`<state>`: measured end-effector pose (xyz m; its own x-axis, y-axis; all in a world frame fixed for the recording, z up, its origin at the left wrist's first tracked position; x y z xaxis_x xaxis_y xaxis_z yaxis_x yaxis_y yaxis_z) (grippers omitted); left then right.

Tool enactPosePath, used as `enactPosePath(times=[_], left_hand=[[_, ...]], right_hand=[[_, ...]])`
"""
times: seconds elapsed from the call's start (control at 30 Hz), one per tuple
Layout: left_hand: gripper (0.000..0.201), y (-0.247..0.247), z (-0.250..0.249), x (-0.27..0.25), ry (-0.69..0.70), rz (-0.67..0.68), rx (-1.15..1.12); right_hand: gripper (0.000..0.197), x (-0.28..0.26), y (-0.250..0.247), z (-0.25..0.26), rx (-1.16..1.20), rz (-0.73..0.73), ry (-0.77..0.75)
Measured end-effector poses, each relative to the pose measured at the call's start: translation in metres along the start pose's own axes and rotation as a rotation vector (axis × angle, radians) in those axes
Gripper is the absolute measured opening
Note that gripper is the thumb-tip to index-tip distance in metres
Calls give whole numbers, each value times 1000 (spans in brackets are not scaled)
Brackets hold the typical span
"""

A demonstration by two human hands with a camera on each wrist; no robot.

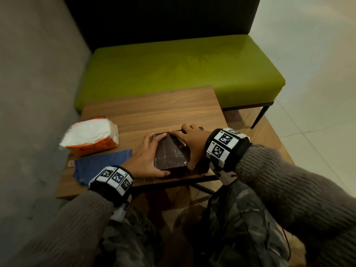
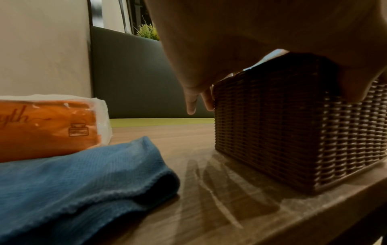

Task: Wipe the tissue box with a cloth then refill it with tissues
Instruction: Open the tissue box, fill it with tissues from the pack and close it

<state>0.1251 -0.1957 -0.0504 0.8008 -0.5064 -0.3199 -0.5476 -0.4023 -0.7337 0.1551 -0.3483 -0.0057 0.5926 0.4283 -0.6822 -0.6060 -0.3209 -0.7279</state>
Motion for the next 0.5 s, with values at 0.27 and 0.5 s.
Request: enactPosePath(times=[0.27, 0.5], left_hand=[[114, -4, 15, -14, -17, -45, 36], [114, -9, 23, -16, -13, -40, 57]], right_hand=[[130, -3, 9, 7, 48, -23, -24], [129, -8, 14, -1, 36, -35, 4]])
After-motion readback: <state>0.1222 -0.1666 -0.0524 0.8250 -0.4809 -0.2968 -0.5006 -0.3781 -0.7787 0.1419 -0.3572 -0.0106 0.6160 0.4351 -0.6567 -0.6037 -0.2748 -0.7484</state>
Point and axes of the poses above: each hand's wrist, its own x-axis towards the middle knuckle, its own y-axis out of the palm, z = x × y, the point moved 6 cm from there along x, towards the middle knuckle, and after that the axes turned 11 degrees about z, right-handed, at the moved point
